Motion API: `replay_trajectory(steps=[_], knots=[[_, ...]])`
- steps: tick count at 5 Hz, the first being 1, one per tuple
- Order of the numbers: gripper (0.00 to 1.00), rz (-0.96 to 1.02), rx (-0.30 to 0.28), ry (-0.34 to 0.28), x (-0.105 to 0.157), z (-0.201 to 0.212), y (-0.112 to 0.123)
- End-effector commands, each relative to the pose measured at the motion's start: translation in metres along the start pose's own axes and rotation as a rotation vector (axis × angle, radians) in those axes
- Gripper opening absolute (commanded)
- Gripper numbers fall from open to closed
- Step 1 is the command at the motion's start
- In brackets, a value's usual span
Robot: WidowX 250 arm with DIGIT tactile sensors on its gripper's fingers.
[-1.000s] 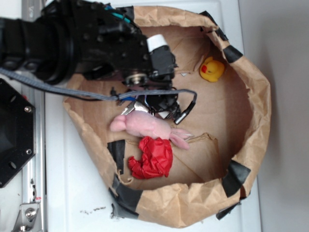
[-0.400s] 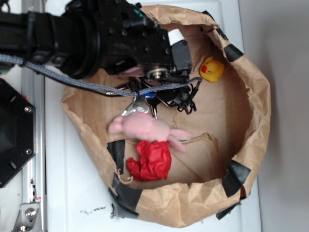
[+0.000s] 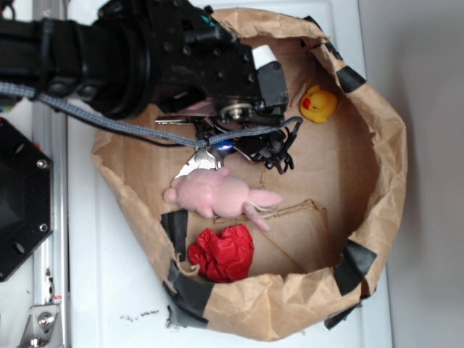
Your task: Grab the silver keys.
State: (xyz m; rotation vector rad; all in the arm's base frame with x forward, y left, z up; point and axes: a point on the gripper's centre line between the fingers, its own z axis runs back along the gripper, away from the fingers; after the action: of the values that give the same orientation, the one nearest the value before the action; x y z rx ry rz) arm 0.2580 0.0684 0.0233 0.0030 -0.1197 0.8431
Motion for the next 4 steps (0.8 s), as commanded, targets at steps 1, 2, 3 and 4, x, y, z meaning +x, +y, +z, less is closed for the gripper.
replay_trajectory(steps=[1, 2, 3, 4], knots=[[0.00, 0.014, -0.102, -0.011, 0.007, 0.054, 0.009], [0.00, 0.017, -0.155, 0.012, 0.007, 0.082, 0.009], [0.00, -0.001, -0.259, 0.054, 0.000, 0.119, 0.012], [0.00, -0.055, -0.308, 0.037, -0.017, 0.137, 0.013]])
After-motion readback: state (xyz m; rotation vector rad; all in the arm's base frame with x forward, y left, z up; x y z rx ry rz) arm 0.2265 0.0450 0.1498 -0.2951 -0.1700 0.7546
